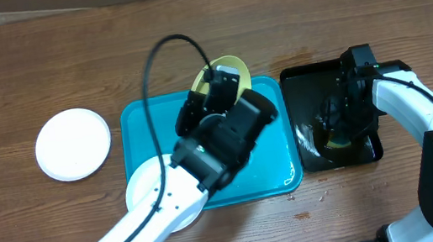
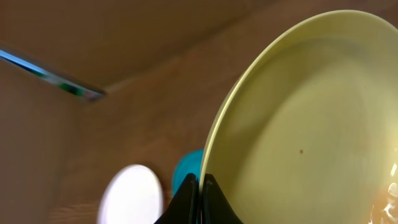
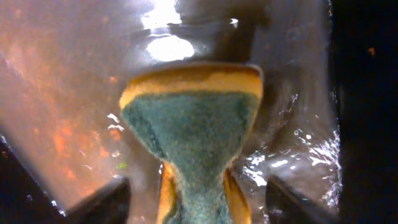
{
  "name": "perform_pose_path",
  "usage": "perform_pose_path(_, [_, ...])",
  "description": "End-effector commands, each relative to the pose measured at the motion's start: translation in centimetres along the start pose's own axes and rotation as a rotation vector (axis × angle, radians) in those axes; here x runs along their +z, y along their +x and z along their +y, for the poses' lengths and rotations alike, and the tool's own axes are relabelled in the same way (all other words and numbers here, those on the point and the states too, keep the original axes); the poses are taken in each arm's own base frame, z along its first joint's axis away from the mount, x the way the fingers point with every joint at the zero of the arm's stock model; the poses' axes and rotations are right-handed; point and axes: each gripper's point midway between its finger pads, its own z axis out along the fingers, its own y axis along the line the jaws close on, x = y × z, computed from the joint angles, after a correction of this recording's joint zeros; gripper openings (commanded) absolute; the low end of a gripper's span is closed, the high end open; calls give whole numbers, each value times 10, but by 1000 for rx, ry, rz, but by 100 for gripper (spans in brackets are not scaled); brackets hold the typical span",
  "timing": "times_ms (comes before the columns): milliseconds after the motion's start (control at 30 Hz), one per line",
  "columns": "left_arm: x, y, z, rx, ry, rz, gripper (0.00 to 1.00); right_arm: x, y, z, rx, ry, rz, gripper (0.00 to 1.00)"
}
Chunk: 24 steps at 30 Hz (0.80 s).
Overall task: Clean dirty plates on tray and stack at the side
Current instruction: 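Lift the yellow plate with the left gripper and stack it on the white plate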
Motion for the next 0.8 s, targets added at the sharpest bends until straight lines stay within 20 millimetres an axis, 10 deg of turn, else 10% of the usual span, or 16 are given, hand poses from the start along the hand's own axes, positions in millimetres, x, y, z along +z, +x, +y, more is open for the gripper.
perform_pose_path(0, [-18, -20, 45, -1, -261, -88, 4, -2, -1, -2, -6, 13, -13, 95])
perform_pose_path(433, [-27, -40, 54, -75, -326, -153, 4, 19, 2, -4, -8, 1, -44, 96])
perform_pose_path(467, [-26, -41, 52, -84, -314, -156, 4, 20, 1, -4, -9, -3, -49, 84])
perform_pose_path(533, [-23, -41, 43, -87, -248, -153, 4, 19, -2, -3, -13, -7, -59, 4])
perform_pose_path(633, [-10, -36, 25, -89, -88, -116, 4, 14, -8, 1, -14, -19, -73, 6])
perform_pose_path(767, [14, -12, 33, -215, 9, 1, 4, 2, -15, 4, -15, -20, -78, 78])
